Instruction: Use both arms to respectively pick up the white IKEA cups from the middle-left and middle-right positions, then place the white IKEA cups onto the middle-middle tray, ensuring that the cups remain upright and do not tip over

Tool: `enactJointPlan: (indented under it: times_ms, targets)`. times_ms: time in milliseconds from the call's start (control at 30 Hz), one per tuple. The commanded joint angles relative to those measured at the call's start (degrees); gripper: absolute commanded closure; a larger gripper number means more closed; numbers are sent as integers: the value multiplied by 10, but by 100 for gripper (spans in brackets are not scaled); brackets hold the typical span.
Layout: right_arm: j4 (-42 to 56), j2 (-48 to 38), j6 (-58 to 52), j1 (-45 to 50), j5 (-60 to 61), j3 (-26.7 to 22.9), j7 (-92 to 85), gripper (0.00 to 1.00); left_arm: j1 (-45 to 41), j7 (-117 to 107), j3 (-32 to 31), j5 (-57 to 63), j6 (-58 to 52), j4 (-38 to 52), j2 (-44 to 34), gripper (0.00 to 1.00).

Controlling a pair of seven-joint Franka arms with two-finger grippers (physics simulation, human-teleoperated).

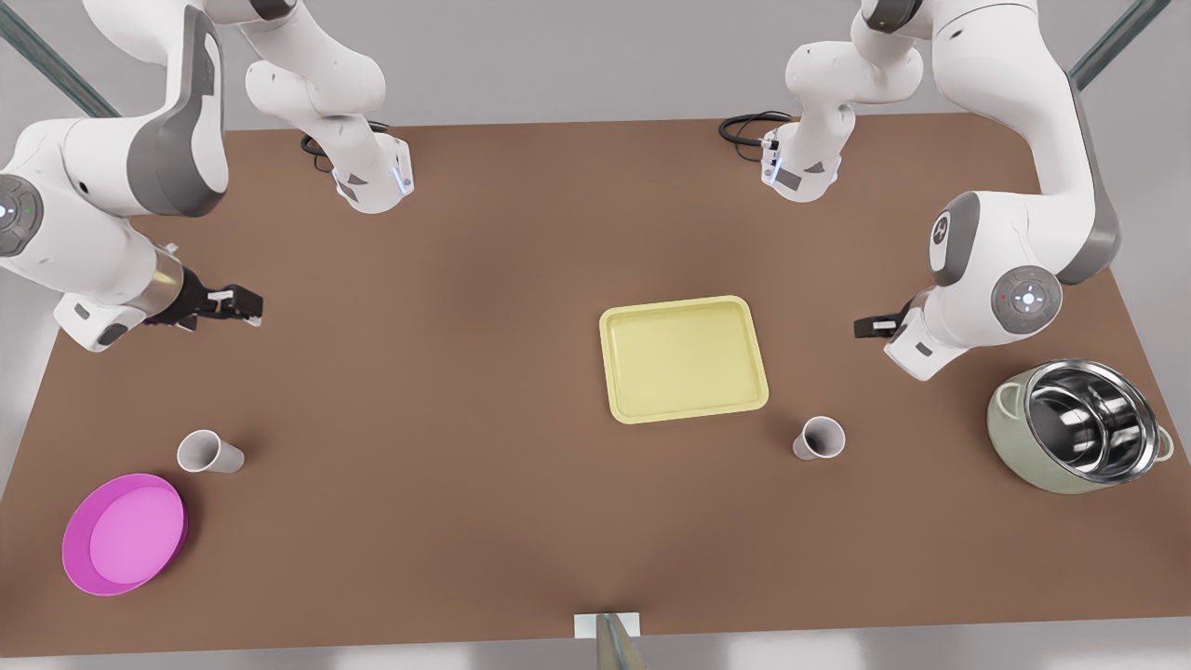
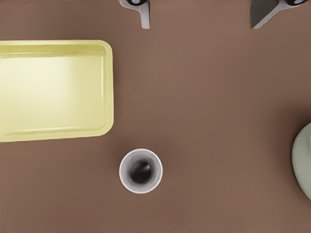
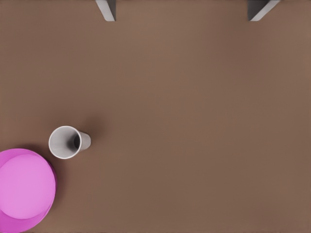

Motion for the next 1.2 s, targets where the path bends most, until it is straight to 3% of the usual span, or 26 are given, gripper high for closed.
enactJointPlan:
  times_ms: [0, 133, 233, 333, 467, 733, 767, 867, 967, 1167]
  targets:
    - [0, 0, 13, 1, -4, 0, -24, 0, 0, -15, 0, 0, 9, 0, -1, 0]
    - [3, 39, 25, 2, -8, 2, -22, 0, 1, -12, 4, 3, 51, 27, 60, 0]
    - [47, 118, 43, -2, -3, 0, -25, 0, 3, -11, 4, -18, 188, 28, 130, 0]
    - [80, 176, 43, -48, -3, -1, -63, 0, 11, -12, 3, -20, 270, 28, 166, 0]
    - [107, 281, 83, -134, 7, 0, -109, 0, 12, -12, 3, -20, 295, 25, 194, 0]
    - [49, 281, 204, -200, -2, -1, -312, 0, 26, -13, 2, -20, 335, 1, 238, 0]
    - [-10, 251, 265, -200, -3, -1, -325, 0, 26, -14, 2, -20, 333, 1, 246, 0]
    - [-28, 242, 363, -200, 0, -1, -325, 0, 25, -18, 0, -22, 332, -2, 254, 0]
    - [-26, 267, 425, -212, 0, -4, -326, 0, 28, -62, -19, -63, 330, -2, 256, 52]
    - [-16, 317, 458, -224, 7, -5, -325, 0, 28, -63, -19, -76, 328, -2, 255, 72]
